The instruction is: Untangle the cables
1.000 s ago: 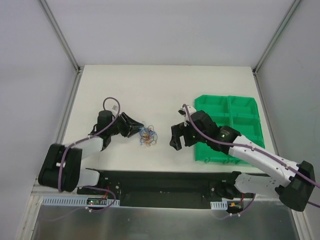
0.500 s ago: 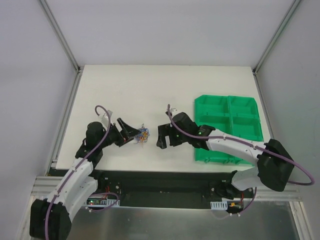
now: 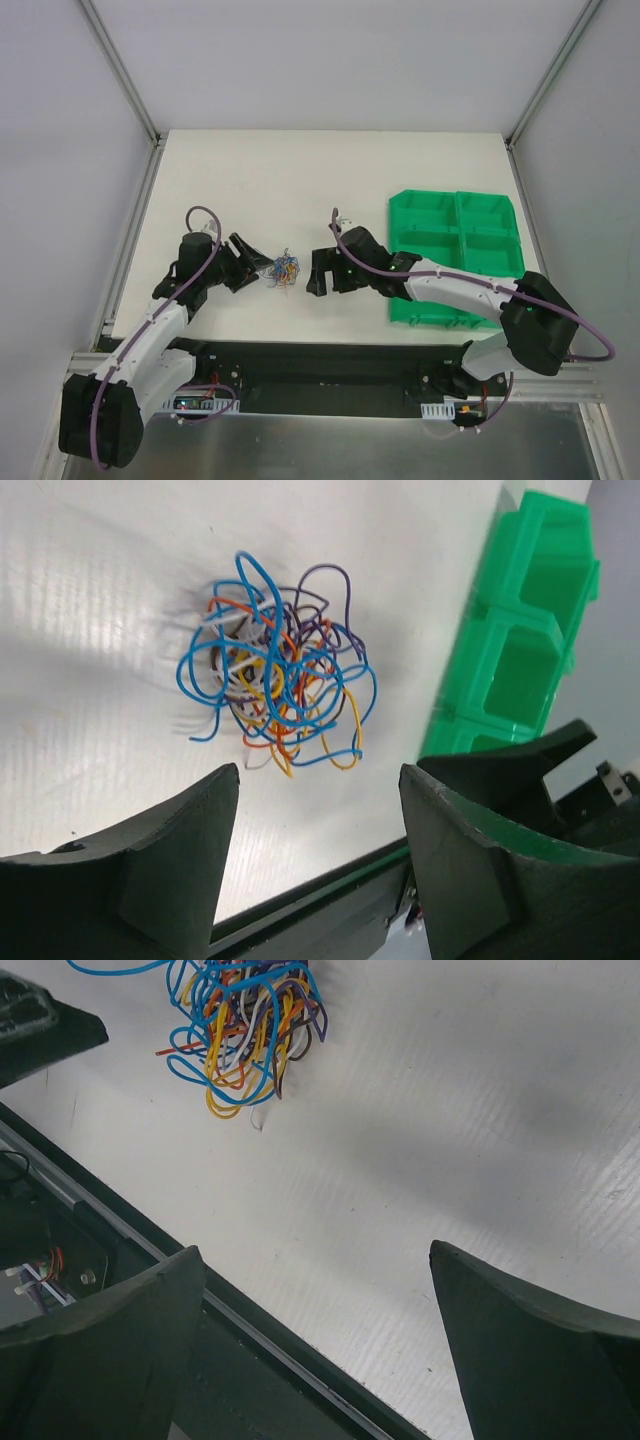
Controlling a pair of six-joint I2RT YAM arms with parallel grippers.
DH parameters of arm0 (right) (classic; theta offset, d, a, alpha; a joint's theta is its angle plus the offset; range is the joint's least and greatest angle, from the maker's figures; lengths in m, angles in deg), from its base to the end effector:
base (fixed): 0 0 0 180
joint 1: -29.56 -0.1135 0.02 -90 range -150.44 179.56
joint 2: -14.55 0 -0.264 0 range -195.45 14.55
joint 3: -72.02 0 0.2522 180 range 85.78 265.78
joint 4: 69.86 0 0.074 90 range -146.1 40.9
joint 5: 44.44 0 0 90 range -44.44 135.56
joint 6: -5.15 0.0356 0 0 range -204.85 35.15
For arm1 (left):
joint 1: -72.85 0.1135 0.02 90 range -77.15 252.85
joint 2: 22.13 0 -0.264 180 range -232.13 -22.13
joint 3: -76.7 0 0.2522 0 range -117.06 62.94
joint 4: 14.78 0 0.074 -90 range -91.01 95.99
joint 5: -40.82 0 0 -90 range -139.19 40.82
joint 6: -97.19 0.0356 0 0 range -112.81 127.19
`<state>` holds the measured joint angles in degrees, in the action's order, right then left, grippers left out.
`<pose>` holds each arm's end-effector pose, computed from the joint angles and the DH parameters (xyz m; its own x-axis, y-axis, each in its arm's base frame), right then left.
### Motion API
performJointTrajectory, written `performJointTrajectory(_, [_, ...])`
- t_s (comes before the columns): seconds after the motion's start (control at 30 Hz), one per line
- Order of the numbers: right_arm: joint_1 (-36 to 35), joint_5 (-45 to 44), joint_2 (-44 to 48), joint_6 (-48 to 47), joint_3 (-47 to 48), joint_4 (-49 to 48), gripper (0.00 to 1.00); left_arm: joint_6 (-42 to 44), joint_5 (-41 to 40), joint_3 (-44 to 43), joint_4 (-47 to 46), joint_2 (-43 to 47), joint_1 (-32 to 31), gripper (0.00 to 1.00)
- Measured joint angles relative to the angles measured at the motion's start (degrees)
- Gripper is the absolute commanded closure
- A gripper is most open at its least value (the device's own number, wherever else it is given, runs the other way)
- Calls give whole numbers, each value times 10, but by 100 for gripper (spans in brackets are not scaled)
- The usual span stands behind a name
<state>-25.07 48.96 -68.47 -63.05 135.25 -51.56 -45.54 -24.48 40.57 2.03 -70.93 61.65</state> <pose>0.1786 0.2552 0.2226 -0.6439 -0.2666 -0.7172 -0.6483 0.6880 0.3263 0.1783 -0.0505 0.2045 -0.7167 -0.5951 -0.3635 -0.0612 0.5730 -0.8173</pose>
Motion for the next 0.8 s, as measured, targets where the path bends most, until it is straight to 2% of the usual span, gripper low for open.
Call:
performJointTrajectory(0.13, [-1,-4,0,-5,3,8,4,-2,-31,-32,8,-40,0,41])
performJointTrajectory(0.2, [-1,-4,-2,-9,9,17,4,-1,-32,-66,7,-88,0,52])
performJointTrajectory(0.23, [-1,-5,-3,-11,12,19,4,-2,-32,-82,4,-111,0,61])
performJointTrajectory(0.3, [-1,-7,-3,-14,18,22,4,-2,-27,-102,-1,-148,0,91])
performJointTrajectory(0.33, [-1,-9,-3,-14,20,23,4,-3,-24,-108,-6,-165,0,100])
performJointTrajectory(0.43, [-1,-11,-3,-17,24,23,4,2,-10,-110,-17,-194,0,100])
performJointTrajectory(0.57, [1,-16,-7,-31,37,28,4,8,13,-108,-40,-186,0,100])
performJointTrajectory(0.8, [39,4,-94,-38,122,2,4,13,78,-106,-83,-92,0,100])
